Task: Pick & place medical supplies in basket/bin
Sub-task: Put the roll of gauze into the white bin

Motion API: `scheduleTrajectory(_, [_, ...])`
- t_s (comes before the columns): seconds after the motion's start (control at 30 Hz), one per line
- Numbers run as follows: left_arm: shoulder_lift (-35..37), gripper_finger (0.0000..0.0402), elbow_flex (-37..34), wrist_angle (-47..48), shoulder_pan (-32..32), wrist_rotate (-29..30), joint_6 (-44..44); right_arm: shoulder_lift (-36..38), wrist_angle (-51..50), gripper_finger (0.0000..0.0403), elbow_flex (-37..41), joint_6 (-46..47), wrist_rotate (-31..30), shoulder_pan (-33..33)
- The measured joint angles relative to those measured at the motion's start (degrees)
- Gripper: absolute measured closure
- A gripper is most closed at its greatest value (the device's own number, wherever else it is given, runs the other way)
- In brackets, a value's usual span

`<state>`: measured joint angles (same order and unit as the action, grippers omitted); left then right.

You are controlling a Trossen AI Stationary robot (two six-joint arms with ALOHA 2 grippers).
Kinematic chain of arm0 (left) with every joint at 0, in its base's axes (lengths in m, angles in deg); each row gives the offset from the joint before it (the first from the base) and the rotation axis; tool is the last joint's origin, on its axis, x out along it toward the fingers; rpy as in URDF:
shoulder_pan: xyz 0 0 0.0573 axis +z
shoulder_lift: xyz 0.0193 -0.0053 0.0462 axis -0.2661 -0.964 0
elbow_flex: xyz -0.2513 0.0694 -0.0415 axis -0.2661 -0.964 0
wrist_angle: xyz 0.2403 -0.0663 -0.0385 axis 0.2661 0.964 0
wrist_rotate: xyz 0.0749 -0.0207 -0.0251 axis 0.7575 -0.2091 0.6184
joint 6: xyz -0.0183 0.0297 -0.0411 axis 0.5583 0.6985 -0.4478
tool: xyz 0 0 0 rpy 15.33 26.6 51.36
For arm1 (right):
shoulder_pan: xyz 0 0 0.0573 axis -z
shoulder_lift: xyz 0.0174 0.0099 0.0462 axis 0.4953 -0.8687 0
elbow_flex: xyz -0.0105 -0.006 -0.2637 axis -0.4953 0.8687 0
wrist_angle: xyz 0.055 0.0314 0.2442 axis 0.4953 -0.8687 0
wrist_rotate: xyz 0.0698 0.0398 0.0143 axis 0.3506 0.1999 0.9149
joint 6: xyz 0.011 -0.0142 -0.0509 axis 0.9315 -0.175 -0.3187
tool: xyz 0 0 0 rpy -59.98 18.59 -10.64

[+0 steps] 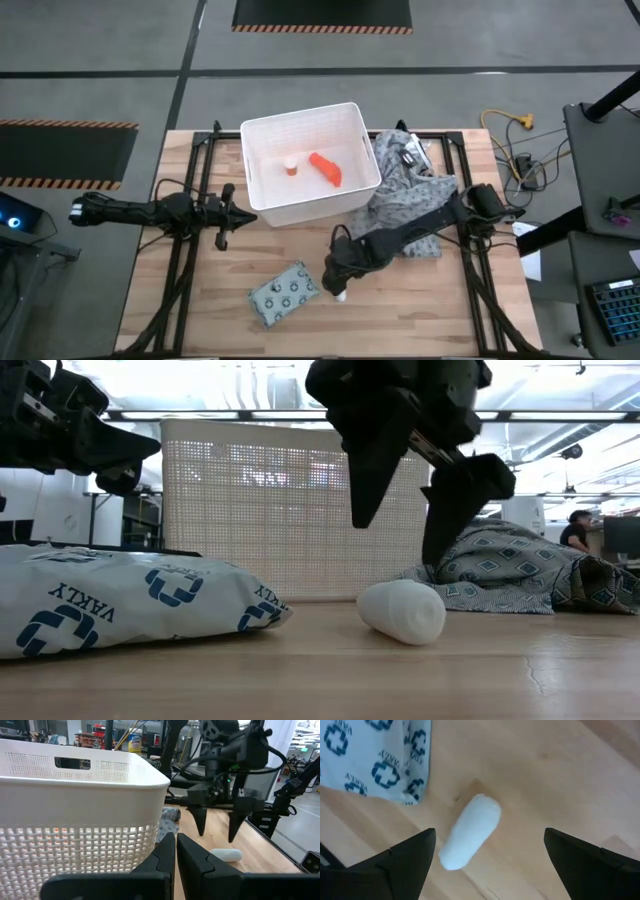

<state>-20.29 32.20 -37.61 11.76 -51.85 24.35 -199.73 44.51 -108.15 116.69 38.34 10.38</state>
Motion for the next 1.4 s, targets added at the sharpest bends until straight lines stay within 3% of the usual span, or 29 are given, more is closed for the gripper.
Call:
scheduleTrajectory(0.2, [0.0,0.0402,0.0,0.0,0.0,0.0,0.0,0.0,8.5,0.0040,4.4,3.0,-0.1,-1.2])
scheduleTrajectory(0.57, [0.0,0.0402,0.0,0.0,0.0,0.0,0.0,-2.3,13.8,0.0048,8.0,5.6,-0.1,-2.7])
scheduleTrajectory(1.4, [-0.5,0.0402,0.0,0.0,0.0,0.0,0.0,-3.5,7.6,0.0229,6.0,1.4,0.9,-2.0])
